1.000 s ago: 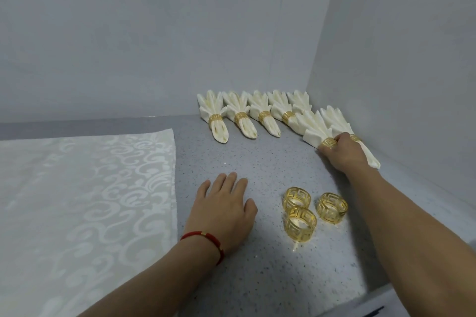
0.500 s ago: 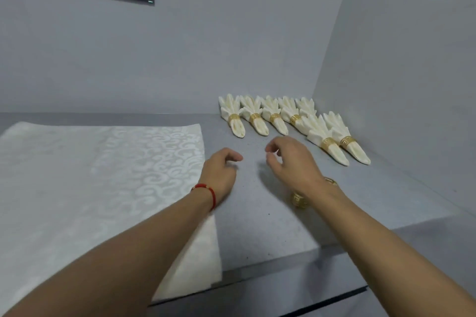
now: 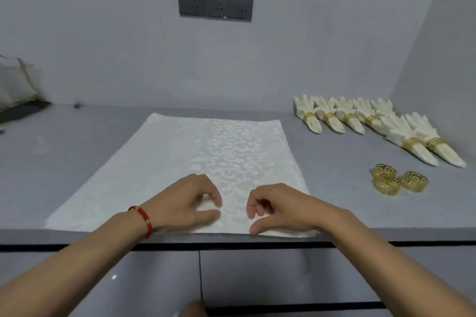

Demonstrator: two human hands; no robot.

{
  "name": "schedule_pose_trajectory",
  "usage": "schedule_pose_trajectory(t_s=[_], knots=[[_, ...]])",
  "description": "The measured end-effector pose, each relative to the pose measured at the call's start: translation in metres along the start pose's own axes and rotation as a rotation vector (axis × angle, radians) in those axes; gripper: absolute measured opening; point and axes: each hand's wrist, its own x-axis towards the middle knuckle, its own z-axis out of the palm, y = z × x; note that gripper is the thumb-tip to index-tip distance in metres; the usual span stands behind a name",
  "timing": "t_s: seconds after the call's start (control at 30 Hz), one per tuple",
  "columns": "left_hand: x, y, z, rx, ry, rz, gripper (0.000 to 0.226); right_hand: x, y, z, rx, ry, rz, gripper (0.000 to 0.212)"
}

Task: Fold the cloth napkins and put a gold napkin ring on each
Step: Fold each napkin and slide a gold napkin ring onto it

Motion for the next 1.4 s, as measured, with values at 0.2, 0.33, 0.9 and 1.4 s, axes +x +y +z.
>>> schedule_pose_trajectory(t_s=[0.2, 0.33, 0.9, 1.4], knots=[[-0.017, -0.013, 0.000, 0.094, -0.086, 0.097, 0.037, 0.002, -0.005, 0.002, 0.040, 0.018, 0.047, 0.016], [-0.013, -0.015, -0.008, 0.022, -0.114, 0.104, 0.029, 0.004, -0.003, 0.004, 0.066, 0.007, 0.048, 0.008], [-0.005, -0.016, -0.015, -0.031, -0.129, 0.025, 0.010, 0.022, -0.034, 0.018, -0.273, 0.129, -0.056, 0.021], [-0.045, -0.097, -0.109, 0.543, -0.025, -0.439, 0.018, -0.012, 0.029, -0.027, 0.022, 0.373, 0.182, 0.019]])
